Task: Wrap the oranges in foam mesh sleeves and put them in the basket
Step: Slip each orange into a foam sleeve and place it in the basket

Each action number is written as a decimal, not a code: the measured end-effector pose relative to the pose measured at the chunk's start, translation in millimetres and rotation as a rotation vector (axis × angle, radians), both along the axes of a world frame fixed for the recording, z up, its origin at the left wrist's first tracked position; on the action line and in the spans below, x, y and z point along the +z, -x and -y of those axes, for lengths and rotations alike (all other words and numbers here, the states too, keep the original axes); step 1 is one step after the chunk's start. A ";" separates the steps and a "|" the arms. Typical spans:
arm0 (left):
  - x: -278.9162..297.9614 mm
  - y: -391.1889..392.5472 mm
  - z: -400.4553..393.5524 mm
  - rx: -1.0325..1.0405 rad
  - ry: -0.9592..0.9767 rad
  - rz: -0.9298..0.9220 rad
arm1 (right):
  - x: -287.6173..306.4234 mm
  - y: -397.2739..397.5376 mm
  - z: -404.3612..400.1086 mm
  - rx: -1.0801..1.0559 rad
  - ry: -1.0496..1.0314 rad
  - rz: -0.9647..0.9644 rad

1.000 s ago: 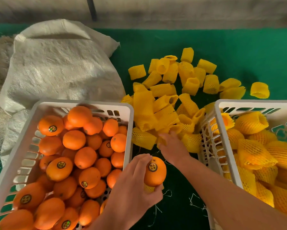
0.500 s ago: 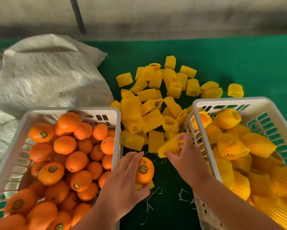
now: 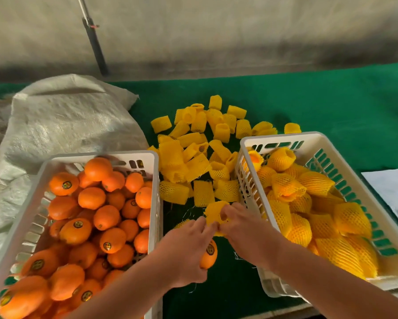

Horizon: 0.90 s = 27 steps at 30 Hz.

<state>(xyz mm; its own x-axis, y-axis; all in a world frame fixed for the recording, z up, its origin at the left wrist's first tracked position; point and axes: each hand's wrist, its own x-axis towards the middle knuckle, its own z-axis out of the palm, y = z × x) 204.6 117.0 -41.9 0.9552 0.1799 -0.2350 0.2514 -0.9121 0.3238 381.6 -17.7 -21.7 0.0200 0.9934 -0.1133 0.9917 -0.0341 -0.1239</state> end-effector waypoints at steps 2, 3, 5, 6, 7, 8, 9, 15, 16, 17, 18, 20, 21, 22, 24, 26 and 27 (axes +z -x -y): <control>3.1 -2.7 7.1 0.012 -0.041 -0.110 | 4.3 7.6 7.0 0.018 0.002 0.027; 3.7 -3.5 9.4 0.025 -0.050 -0.169 | 4.8 11.2 9.8 0.023 -0.001 0.045; 3.0 -3.9 13.2 0.061 -0.040 -0.257 | 2.7 19.4 14.3 0.037 0.001 0.069; 2.3 -3.3 15.0 0.088 -0.027 -0.286 | -0.4 22.8 16.3 0.047 0.014 0.084; 1.2 -1.6 16.6 0.117 -0.016 -0.312 | -3.6 24.7 18.4 0.049 0.028 0.101; -0.1 0.8 17.8 0.145 -0.017 -0.337 | -6.0 25.6 20.6 0.025 0.036 0.113; -1.7 3.9 18.3 0.170 -0.034 -0.356 | -7.6 24.9 22.8 -0.025 0.038 0.120; -3.4 14.8 21.2 0.283 -0.030 -0.277 | -14.0 28.2 33.5 -0.250 0.066 0.140; -0.5 13.5 21.3 0.337 0.049 -0.258 | -15.2 33.3 34.2 -0.242 0.060 0.140; 4.0 12.7 20.3 0.409 0.168 -0.243 | -16.0 38.3 34.5 -0.232 0.052 0.147; 9.3 11.8 17.6 0.495 0.336 -0.239 | -17.0 42.2 33.7 -0.209 0.051 0.177; 19.4 12.1 10.7 0.719 0.801 -0.218 | -18.3 47.7 31.7 -0.149 0.083 0.214; 24.3 13.3 8.3 0.839 1.064 -0.193 | -18.7 49.6 31.3 -0.144 0.112 0.177; 28.0 14.5 6.7 0.944 1.302 -0.166 | -18.6 51.0 31.7 -0.158 0.135 0.134; 31.6 15.2 8.0 1.109 1.637 -0.053 | -15.9 54.8 32.4 -0.190 0.107 0.068; 28.7 13.3 13.8 1.218 1.787 0.107 | -11.0 62.2 31.8 -0.193 0.075 0.030; 27.0 11.6 18.2 1.257 1.786 0.177 | -7.6 66.2 30.9 -0.191 0.060 0.013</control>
